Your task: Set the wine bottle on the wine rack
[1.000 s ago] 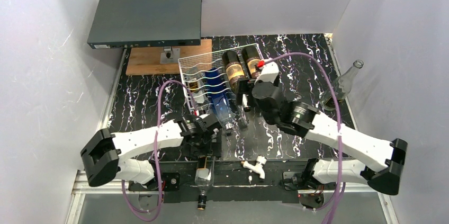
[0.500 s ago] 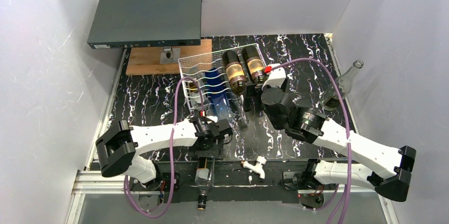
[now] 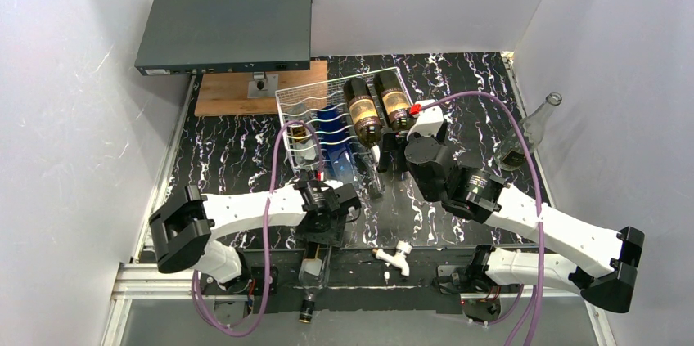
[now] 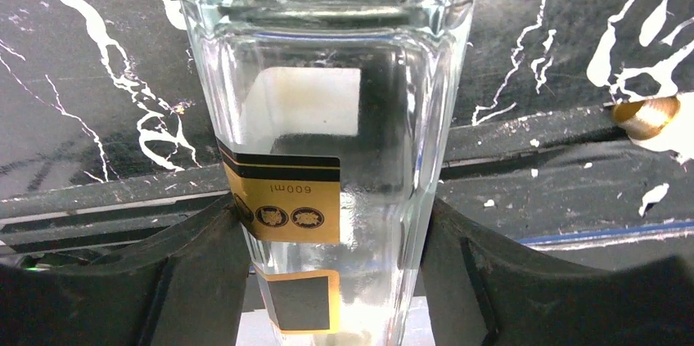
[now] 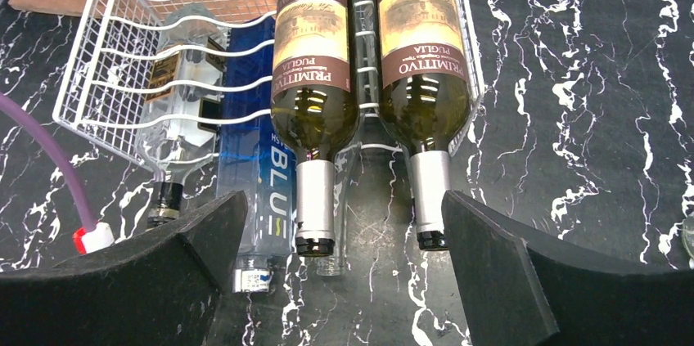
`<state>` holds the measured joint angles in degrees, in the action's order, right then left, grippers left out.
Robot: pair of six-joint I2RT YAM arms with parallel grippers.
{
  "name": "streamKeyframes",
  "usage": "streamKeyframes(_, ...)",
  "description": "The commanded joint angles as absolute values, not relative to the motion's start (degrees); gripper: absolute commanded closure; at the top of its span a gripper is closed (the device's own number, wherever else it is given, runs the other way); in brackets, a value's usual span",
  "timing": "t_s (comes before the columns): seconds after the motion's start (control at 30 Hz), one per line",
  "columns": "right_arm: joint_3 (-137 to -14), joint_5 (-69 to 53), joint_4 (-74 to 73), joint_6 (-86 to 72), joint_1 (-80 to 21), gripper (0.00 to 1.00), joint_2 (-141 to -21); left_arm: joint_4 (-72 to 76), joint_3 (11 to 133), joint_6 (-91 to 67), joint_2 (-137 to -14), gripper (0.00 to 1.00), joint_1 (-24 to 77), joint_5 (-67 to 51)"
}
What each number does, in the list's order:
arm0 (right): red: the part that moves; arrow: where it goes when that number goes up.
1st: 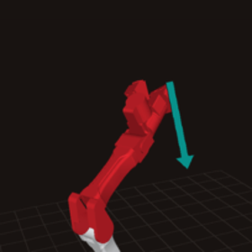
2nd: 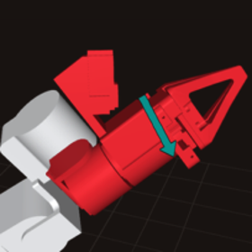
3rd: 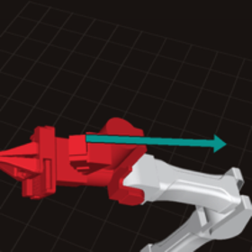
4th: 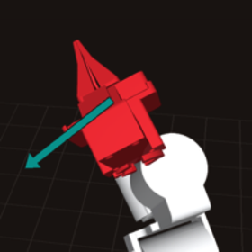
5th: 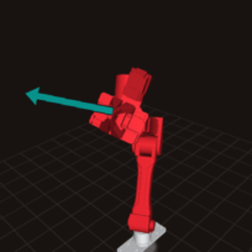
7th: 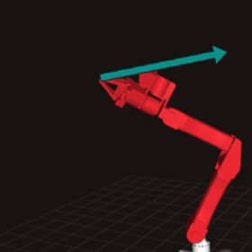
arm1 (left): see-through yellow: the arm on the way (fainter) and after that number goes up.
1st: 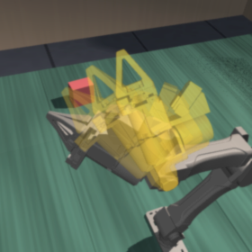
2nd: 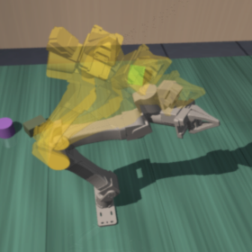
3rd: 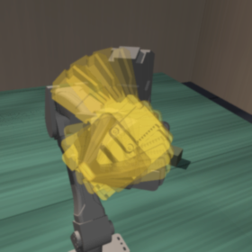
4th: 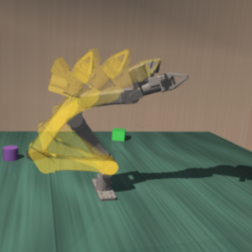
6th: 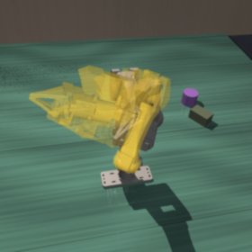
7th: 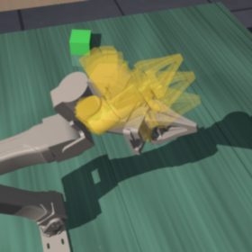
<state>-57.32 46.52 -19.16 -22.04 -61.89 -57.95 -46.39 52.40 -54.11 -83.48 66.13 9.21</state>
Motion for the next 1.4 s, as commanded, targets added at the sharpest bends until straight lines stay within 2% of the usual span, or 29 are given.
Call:
streamKeyframes(0.0, -58.69, 50.09, -17.09, -20.12, -61.79, 0.02, -57.14, -48.54, 56.28, -50.40, -76.43, 0.93, 66.36, 8.73)
streamKeyframes(0.03, -58.64, 50.25, -16.91, -19.82, -61.79, 0.02, -57.05, -48.96, 57.01, -50.15, -75.24, 0.99, 66.36, 8.71)
streamKeyframes(0.07, -58.62, 50.34, -16.74, -19.52, -61.77, 0.02, -57.04, -49.39, 57.70, -50.03, -74.08, 1.00, 66.36, 8.51)
streamKeyframes(0.37, -57.60, 49.95, -17.06, -20.50, -61.70, 0.02, -56.60, -52.88, 67.53, -47.97, -67.80, 1.00, 65.78, 8.33)
streamKeyframes(0.43, -57.76, 49.81, -17.61, -20.36, -61.70, 0.02, -56.69, -53.70, 70.40, -46.61, -67.90, 1.00, 64.19, 8.27)
streamKeyframes(0.5, -58.53, 50.70, -18.84, -20.30, -61.70, 0.02, -56.20, -54.47, 75.27, -43.13, -69.35, 1.00, 58.13, 6.05)
streamKeyframes(0.53, -58.84, 50.50, -18.90, -20.10, -61.70, 0.02, -55.54, -54.48, 78.66, -41.35, -70.85, 1.00, 50.43, 2.62)
streamKeyframes(0.63, -59.51, 50.71, -21.27, -21.64, -61.70, 0.02, -53.91, -54.74, 91.33, -39.58, -80.89, 1.00, 39.90, 0.01)
streamKeyframes(0.8, -60.30, 49.41, -23.91, -24.25, -61.70, 0.02, -52.52, -55.03, 111.39, -39.11, -101.44, 1.00, 34.83, 2.11)
streamKeyframes(0.9, -61.62, 48.99, -25.72, -24.55, -61.70, 0.02, -52.94, -54.95, 117.93, -36.65, -107.83, 1.00, 34.36, 3.25)
streamKeyframes(1.07, -62.04, 48.93, -27.61, -25.44, -61.70, 0.02, -52.10, -55.87, 124.28, -37.16, -114.75, 1.00, 30.64, 0.01)
streamKeyframes(1.37, -61.14, 48.28, -28.04, -27.08, -61.69, 0.02, -51.46, -54.90, 124.36, -34.81, -116.56, 1.00, 28.83, 2.52)
